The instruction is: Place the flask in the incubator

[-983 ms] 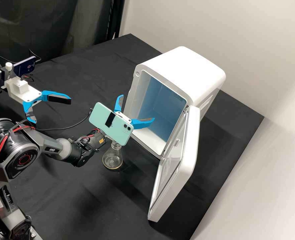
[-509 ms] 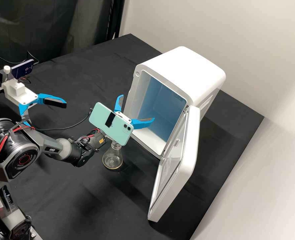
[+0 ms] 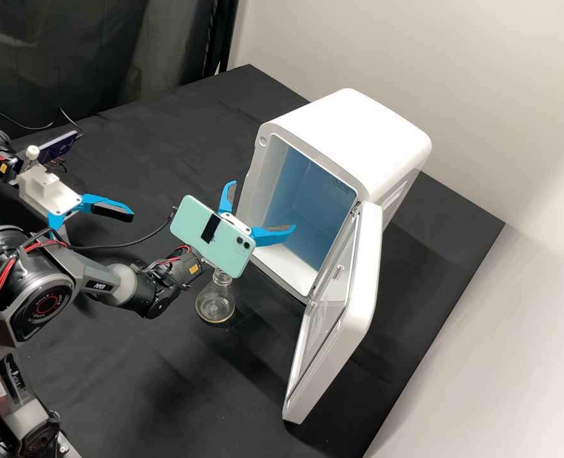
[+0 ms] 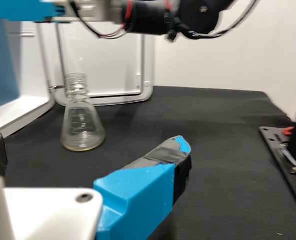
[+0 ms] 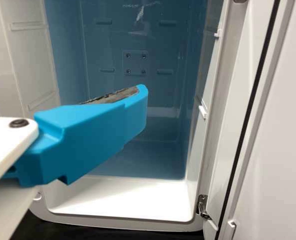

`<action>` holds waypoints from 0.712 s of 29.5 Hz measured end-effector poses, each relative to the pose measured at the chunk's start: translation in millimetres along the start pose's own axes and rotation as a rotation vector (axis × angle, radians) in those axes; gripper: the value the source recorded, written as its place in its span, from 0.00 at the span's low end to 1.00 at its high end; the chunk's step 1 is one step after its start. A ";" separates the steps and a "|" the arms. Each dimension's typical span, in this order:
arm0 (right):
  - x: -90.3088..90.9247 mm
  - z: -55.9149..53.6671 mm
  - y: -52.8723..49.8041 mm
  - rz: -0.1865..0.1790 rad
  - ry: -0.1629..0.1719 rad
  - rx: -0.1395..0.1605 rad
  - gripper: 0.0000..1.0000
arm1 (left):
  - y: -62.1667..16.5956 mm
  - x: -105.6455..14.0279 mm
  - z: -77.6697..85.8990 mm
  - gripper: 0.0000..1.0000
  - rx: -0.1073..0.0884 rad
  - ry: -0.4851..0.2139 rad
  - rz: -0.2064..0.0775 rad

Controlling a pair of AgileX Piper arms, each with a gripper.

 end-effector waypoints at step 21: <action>0.0 0.0 0.0 0.000 0.000 0.000 1.00 | 17.1 -14.1 -38.3 1.00 -0.010 0.115 0.059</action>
